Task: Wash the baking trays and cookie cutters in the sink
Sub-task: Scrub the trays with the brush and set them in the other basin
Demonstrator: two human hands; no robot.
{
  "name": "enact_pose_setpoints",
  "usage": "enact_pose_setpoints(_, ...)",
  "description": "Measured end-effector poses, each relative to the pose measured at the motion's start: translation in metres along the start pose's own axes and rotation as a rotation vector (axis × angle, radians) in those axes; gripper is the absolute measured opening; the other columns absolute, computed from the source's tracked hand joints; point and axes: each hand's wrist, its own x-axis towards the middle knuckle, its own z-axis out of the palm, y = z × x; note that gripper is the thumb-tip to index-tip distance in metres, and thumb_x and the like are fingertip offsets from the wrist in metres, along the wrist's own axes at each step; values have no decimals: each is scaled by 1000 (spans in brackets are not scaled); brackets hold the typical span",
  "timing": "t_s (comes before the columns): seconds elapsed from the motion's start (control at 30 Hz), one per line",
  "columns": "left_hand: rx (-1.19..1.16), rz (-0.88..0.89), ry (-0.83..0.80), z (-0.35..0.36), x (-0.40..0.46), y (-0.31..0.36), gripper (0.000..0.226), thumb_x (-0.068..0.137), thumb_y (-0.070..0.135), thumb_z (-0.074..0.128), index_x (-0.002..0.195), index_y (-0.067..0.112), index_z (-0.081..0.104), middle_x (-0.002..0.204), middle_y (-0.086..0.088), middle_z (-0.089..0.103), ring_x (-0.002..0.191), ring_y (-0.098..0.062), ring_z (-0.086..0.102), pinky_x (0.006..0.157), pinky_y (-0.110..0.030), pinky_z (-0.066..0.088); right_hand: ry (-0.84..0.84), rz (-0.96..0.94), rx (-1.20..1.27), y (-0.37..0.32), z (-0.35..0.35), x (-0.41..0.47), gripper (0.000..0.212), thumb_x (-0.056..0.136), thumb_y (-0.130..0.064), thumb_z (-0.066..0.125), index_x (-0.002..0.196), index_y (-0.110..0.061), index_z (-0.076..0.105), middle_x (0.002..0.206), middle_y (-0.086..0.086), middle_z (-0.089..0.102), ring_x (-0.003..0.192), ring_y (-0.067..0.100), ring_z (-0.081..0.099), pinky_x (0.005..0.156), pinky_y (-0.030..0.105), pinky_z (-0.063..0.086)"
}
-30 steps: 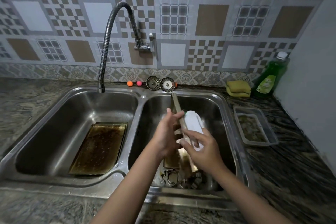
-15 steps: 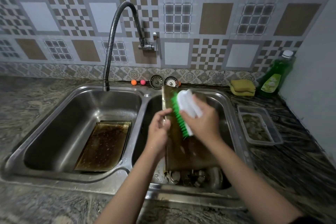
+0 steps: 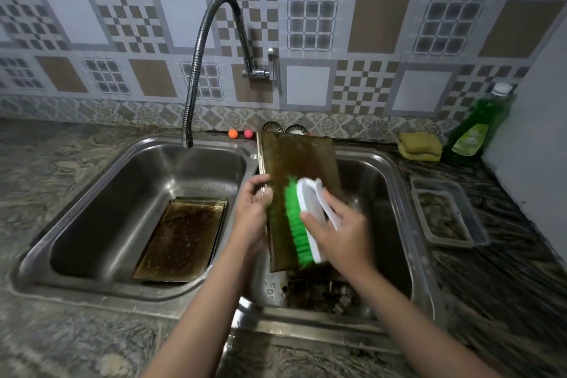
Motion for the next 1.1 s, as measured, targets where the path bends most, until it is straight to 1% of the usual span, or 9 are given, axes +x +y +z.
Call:
enact_pose_setpoints(0.2, 98, -31, -41, -16, -3, 4, 27, 93, -5, 46, 98, 21, 54, 80, -7, 61, 64, -15, 56, 62, -29, 50, 5, 83, -94, 31, -29, 17, 72, 73, -22, 81, 137, -18, 50, 132, -8, 55, 116, 10, 55, 92, 23, 45)
enact_pose_setpoints(0.37, 447, 91, -217, -5, -10, -9, 24, 90, -3, 52, 102, 18, 54, 101, -8, 59, 89, -20, 57, 83, -33, 45, -150, -67, -50, 3, -26, 42, 56, 87, -31, 67, 134, -47, 41, 133, -8, 53, 120, 3, 51, 98, 16, 39)
enact_pose_setpoints(0.47, 571, 144, -265, 3, -15, -13, 21, 88, -2, 54, 100, 15, 52, 92, -9, 57, 80, -19, 51, 75, -31, 43, -223, -75, -83, -8, -21, 54, 49, 90, -30, 62, 127, -54, 41, 118, 2, 56, 111, 2, 52, 90, 1, 34)
enact_pose_setpoints(0.57, 691, 166, -290, 6, -15, -17, 23, 87, 5, 57, 95, 24, 48, 88, -23, 56, 72, -16, 48, 70, -31, 40, -236, -81, -81, -9, -11, 64, 38, 85, -40, 64, 123, -44, 58, 122, 3, 59, 108, 3, 57, 98, 18, 44)
enact_pose_setpoints(0.63, 766, 184, -310, 7, -15, -16, 23, 87, 8, 57, 95, 26, 45, 79, -20, 54, 63, -12, 43, 64, -30, 38, -168, -44, -56, -7, -4, 66, 32, 78, -49, 67, 108, -41, 69, 115, -2, 68, 104, 3, 62, 95, 29, 50)
enact_pose_setpoints(0.87, 876, 213, -385, 8, -19, -16, 22, 88, 12, 58, 97, 27, 45, 68, 0, 48, 56, -9, 38, 59, -30, 35, 226, 180, 33, -17, 18, 63, 12, 67, -27, 77, 67, -35, 67, 87, -3, 69, 79, 10, 64, 65, 20, 45)
enact_pose_setpoints(0.97, 600, 147, -452, 2, -22, -17, 21, 90, 10, 57, 109, 18, 51, 92, 7, 63, 86, -7, 62, 79, -26, 49, 311, 185, 51, -20, 19, 63, 12, 66, -19, 73, 68, -30, 68, 87, 3, 69, 78, 14, 63, 68, 23, 46)
enact_pose_setpoints(1.03, 392, 93, -412, -10, -20, -18, 25, 91, 12, 57, 115, 12, 54, 114, -2, 65, 111, -13, 61, 94, -24, 49, 370, 162, 91, -24, 16, 62, 14, 67, -15, 73, 71, -28, 70, 84, 2, 70, 80, 14, 63, 72, 26, 50)
enact_pose_setpoints(1.1, 421, 106, -290, -27, -14, -17, 23, 92, 20, 58, 115, 18, 58, 117, -2, 63, 113, -16, 59, 93, -23, 49, 396, 156, 162, -31, 11, 62, 18, 70, -12, 73, 71, -29, 70, 78, -3, 69, 76, 10, 64, 69, 25, 52)
